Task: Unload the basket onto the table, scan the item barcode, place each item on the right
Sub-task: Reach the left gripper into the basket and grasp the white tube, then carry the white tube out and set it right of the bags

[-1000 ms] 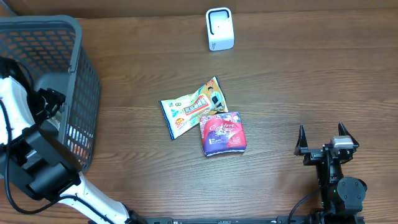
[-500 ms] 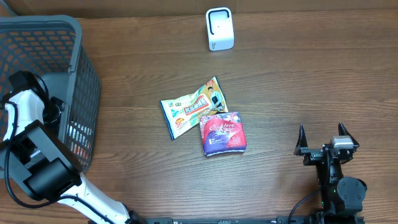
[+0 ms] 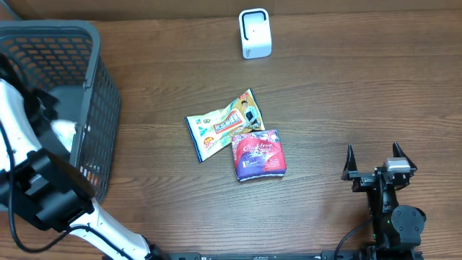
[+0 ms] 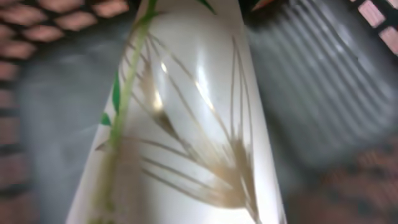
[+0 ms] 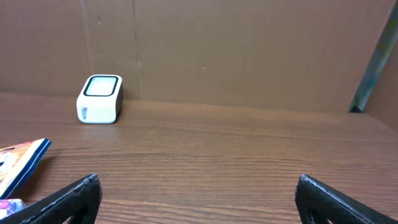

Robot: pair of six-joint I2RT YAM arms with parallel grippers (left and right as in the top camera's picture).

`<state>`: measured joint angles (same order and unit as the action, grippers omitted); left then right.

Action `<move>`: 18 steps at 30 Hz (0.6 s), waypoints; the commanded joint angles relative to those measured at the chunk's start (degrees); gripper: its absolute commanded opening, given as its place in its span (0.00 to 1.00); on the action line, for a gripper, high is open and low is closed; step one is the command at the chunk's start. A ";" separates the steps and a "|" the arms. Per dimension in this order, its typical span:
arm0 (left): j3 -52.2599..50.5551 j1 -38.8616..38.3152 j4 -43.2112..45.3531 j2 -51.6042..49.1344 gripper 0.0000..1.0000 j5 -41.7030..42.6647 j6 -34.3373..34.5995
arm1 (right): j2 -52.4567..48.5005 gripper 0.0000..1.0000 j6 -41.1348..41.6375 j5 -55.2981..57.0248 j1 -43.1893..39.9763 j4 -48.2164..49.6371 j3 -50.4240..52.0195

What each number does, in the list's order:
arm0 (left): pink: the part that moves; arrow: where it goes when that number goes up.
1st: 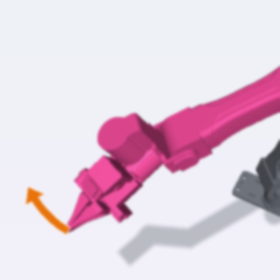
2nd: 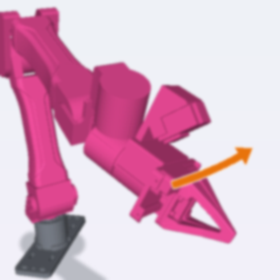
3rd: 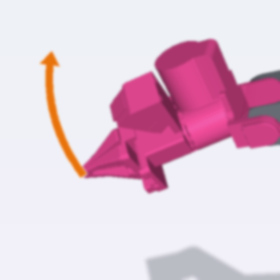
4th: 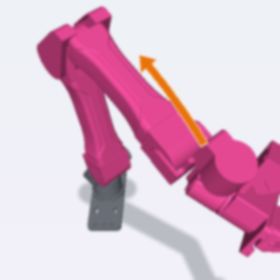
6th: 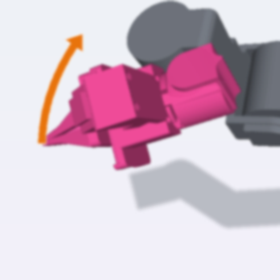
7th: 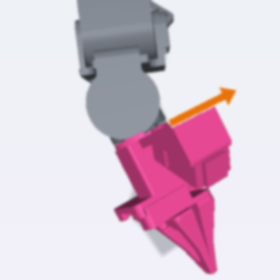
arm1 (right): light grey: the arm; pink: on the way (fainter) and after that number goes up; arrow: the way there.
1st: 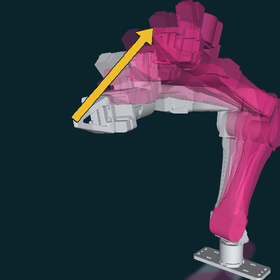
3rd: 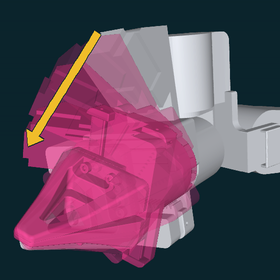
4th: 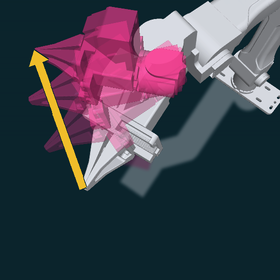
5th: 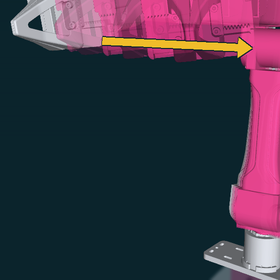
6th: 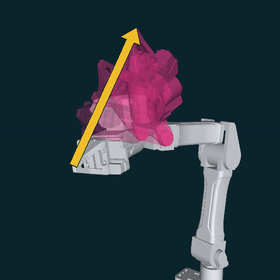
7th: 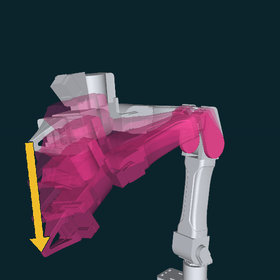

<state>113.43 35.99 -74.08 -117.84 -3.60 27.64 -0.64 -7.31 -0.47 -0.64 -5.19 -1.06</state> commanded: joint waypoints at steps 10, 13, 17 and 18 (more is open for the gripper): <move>15.21 -9.16 -2.23 21.27 0.04 21.38 -6.05 | 0.46 1.00 -0.04 0.42 0.26 0.39 0.59; 15.19 -19.98 -4.44 22.97 0.04 22.64 -6.29 | 0.46 1.00 -0.04 0.42 0.26 0.39 0.59; 12.79 -34.05 -4.76 21.18 0.04 16.37 -8.37 | 0.46 1.00 -0.04 0.42 0.26 0.37 0.59; 11.45 -37.40 -4.55 20.35 0.04 13.88 -8.26 | 0.46 1.00 -0.04 0.42 0.26 0.37 0.59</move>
<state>127.63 8.03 -79.11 -94.70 14.59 21.85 -0.64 -7.31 -0.45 -0.64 -5.13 -1.06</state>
